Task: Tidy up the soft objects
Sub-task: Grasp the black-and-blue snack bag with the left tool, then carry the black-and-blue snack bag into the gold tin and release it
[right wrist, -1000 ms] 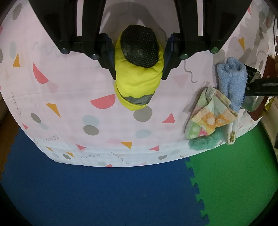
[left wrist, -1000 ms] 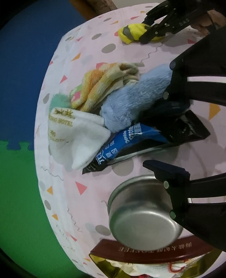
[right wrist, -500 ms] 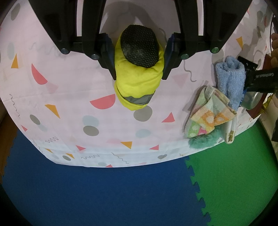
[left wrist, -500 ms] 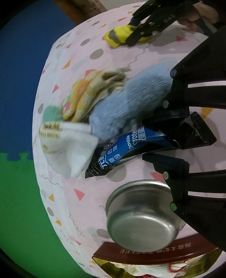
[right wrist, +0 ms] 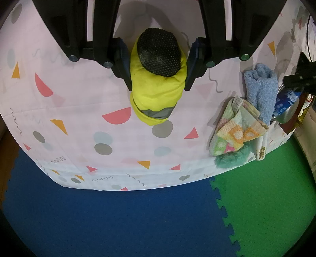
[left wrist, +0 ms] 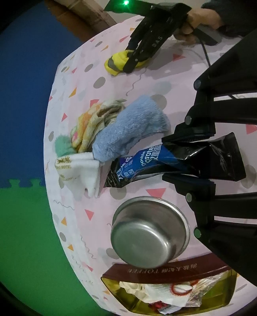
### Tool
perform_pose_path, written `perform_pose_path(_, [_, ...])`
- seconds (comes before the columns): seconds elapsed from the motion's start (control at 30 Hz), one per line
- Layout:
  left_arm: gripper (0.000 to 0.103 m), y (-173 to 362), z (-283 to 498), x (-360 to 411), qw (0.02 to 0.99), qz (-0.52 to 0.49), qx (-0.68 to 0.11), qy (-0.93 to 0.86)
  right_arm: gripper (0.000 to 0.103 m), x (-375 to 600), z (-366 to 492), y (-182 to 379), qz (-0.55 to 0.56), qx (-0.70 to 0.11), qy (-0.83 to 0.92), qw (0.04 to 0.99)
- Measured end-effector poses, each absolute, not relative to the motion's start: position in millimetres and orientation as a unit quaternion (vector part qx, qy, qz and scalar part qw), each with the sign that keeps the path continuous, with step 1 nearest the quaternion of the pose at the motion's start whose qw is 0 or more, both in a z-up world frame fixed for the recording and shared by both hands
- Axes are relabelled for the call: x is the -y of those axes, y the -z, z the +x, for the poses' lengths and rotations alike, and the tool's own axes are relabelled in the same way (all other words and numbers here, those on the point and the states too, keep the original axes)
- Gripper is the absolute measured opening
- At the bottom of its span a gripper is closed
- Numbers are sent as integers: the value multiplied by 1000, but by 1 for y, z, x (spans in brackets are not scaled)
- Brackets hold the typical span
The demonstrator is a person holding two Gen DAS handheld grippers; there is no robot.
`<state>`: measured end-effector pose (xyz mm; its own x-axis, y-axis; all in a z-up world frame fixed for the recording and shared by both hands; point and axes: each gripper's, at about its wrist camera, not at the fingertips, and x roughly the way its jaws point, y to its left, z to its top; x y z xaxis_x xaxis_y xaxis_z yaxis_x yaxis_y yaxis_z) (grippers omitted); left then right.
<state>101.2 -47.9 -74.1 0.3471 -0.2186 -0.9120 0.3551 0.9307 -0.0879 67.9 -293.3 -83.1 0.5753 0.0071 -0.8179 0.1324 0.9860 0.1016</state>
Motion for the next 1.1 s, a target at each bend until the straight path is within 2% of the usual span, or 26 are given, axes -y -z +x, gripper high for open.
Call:
perform_pose_path(0.6, [26,40,91,19,844,54,-510,156,49,293,68,83,75,-460,36,884])
perform_pose_path(1.1, [26,23,111,-94,868,44,-493,41,49,293,68,83,71,-460,38,884])
